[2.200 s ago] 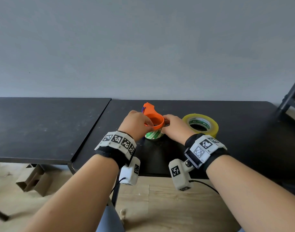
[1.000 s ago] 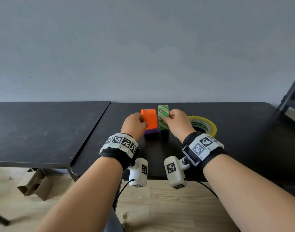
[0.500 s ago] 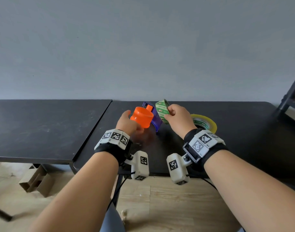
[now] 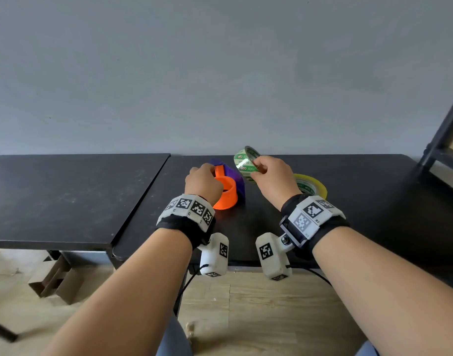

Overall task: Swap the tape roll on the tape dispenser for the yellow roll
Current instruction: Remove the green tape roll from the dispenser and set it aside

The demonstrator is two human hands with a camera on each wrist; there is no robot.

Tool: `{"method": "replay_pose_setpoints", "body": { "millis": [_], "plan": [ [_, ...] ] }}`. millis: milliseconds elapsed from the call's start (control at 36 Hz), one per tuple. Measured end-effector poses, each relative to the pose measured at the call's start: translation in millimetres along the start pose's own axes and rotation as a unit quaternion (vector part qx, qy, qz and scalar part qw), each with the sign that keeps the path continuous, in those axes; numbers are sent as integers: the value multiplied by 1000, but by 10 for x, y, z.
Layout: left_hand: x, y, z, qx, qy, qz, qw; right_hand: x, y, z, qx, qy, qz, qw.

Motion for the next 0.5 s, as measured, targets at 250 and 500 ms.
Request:
{"method": "replay_pose_setpoints", "body": {
  "millis": [250,500],
  "plan": [
    [133,278,781,2,95,-6,995,10,-634,317,-10,22,73,997],
    [306,875,1348,-15,129,-72,989,137,-1235,1024,86,86,110,986]
  ]
}}
Point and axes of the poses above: each hand's wrist, its own x-axis away from the middle knuckle, its own y-axis out of the palm, z = x × y, the point moved 10 cm from there along -x, towards the middle knuckle, and after that the axes turned 1 degree about z, right-handed, at the moved point
